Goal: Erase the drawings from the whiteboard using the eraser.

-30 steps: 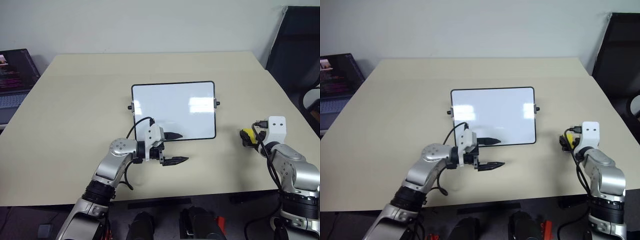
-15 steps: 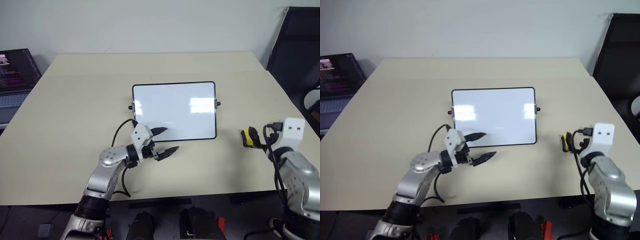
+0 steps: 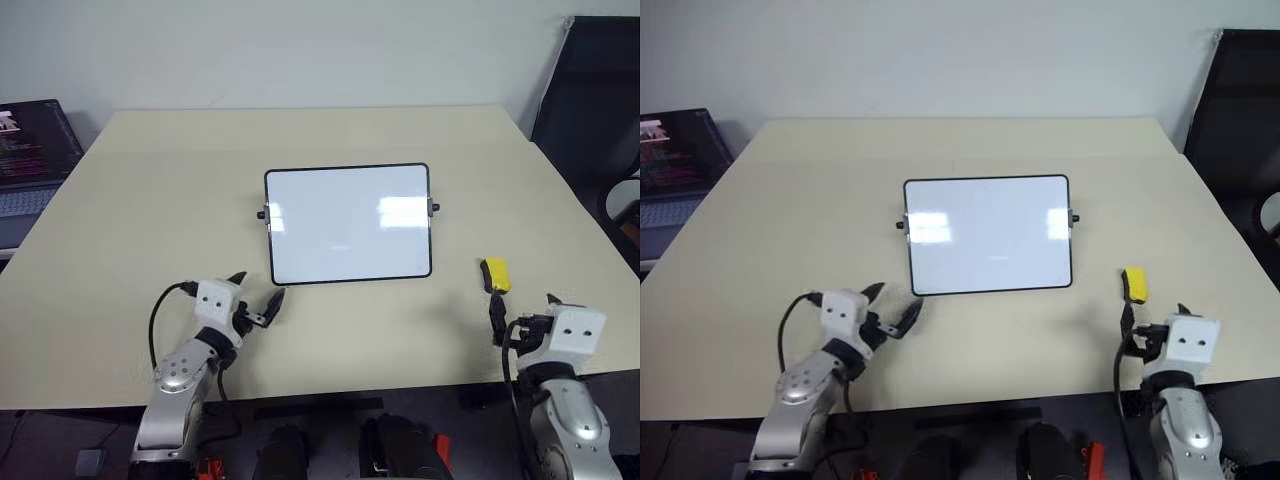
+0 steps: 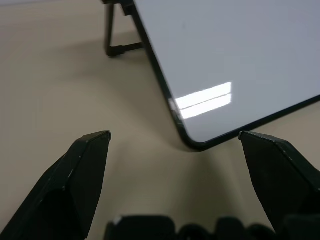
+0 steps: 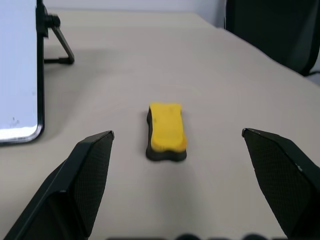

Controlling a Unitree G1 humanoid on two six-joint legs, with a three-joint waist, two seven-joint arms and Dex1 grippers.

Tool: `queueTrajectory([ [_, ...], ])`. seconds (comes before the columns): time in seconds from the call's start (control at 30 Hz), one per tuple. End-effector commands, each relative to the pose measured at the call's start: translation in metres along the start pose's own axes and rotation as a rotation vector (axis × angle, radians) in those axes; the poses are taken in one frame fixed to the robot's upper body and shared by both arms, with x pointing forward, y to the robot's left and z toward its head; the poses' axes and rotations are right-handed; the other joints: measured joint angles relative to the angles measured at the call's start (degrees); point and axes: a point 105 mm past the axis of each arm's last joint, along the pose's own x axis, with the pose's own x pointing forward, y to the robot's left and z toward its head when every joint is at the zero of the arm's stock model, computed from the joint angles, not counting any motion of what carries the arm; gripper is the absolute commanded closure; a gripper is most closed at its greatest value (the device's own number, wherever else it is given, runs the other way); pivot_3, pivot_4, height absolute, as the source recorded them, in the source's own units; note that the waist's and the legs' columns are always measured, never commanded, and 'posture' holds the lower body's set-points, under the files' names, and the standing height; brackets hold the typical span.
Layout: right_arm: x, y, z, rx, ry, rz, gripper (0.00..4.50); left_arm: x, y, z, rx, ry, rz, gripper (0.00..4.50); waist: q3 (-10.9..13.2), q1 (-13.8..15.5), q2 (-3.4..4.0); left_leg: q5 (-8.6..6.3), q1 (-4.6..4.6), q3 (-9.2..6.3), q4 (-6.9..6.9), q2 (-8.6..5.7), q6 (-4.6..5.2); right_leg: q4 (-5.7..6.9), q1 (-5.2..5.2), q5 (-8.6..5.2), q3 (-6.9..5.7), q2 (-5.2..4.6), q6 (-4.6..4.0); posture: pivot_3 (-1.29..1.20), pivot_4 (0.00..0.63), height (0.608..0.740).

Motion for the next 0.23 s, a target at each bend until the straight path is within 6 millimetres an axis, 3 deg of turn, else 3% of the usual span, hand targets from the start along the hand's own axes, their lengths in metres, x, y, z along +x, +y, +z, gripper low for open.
queueTrajectory([
  [0.03,-0.006,-0.003,0.008,-0.005,-0.043,-0.023,0.02,-0.008,0.002,0.015,0.037,-0.045,0.036,0.00,0.0,0.0,0.00,0.00,0.00,0.01,0.00,0.00,0.00,-0.01,-0.01,0.00,-0.01,-0.01,0.00,0.00,0.150,0.740],
  [0.1,-0.010,0.000,-0.008,0.002,0.006,-0.018,0.02,-0.018,-0.006,0.015,0.020,-0.034,0.027,0.00,0.0,-0.1,-0.05,-0.01,0.00,0.00,-0.02,0.02,-0.01,-0.02,-0.01,-0.01,0.00,-0.05,-0.01,0.00,0.150,0.740],
  [0.23,-0.014,0.007,-0.019,0.028,0.039,-0.022,0.02,-0.022,-0.009,0.013,-0.006,-0.005,0.003,0.00,0.0,0.0,-0.03,-0.05,0.00,-0.05,-0.04,0.08,-0.08,-0.02,-0.02,-0.05,-0.04,-0.12,-0.09,0.00,0.150,0.740],
])
